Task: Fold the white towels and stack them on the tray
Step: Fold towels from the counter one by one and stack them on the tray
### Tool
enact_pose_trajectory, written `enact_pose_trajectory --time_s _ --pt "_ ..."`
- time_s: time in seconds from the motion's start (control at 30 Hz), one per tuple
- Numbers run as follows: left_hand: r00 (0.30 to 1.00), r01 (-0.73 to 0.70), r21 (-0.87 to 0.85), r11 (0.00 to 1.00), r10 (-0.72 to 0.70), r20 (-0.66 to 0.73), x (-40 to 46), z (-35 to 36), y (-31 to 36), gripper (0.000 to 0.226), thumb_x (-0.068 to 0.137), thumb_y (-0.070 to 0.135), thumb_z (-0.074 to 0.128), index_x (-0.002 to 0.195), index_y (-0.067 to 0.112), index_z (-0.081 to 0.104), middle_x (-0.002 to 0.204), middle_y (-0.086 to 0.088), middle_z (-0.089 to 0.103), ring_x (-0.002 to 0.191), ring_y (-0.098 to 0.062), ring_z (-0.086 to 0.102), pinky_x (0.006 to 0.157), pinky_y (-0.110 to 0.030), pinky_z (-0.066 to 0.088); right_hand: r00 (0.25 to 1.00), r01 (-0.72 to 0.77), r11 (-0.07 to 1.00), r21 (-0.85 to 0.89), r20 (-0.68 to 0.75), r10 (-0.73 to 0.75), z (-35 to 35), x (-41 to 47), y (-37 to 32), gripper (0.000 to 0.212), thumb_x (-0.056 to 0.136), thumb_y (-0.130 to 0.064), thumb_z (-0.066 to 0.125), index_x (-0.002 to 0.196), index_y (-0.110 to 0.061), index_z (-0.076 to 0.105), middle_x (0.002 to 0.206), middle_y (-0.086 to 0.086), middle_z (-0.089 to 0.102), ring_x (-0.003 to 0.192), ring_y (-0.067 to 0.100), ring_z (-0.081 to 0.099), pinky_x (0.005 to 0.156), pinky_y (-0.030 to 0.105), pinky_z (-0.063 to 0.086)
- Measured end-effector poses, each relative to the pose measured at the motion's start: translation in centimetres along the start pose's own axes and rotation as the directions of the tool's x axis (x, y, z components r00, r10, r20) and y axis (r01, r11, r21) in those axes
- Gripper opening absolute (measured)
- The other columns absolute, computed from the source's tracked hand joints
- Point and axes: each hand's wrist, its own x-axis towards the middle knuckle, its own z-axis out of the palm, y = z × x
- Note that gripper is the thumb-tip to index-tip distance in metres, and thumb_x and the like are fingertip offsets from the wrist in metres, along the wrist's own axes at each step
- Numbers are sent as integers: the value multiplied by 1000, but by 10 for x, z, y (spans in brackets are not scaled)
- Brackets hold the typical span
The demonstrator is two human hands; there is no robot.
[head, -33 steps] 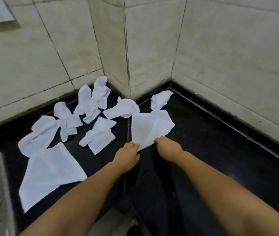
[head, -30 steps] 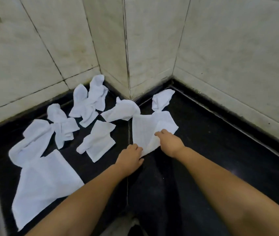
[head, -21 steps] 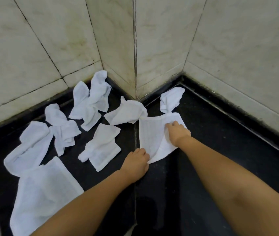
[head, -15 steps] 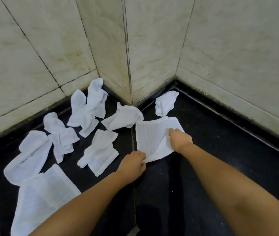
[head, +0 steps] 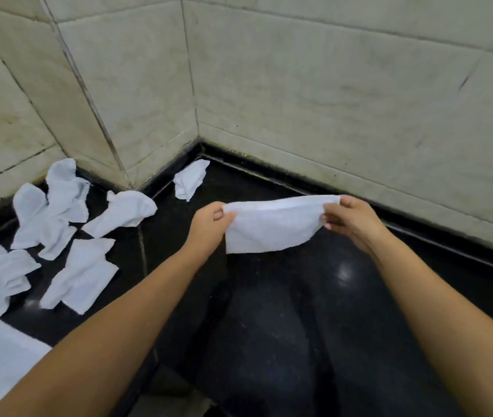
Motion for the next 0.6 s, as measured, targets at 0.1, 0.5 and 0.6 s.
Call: enact_pose_trajectory --time_s 0.1,0.5,0.6 --pt "1000 4 -170 985 -1 15 2 16 29 13 92 14 56 85 7 64 92 -13 69 85 -19 65 88 -41 52 987 127 988 90 -113 -117 -27 -19 -16 13 92 -11 57 81 -17 62 79 0 60 80 14 60 73 25 52" --pt "942 143 -73 987 -113 315 -104 38 -27 14 91 12 58 80 16 67 85 -5 67 86 -15 60 90 -36 47 992 87 986 -141 99 -73 -92 -124 84 14 93 -9 56 91 -15 68 73 -4 67 67 1 62 60 13 51" --pt "867 239 107 965 -262 424 -136 46 -57 14 90 19 60 78 18 67 83 1 70 80 -8 65 82 -26 50 975 -72 966 -247 187 120 -97 -143 135 13 92 -7 57 90 -12 68 71 -3 66 64 2 61 56 13 48"
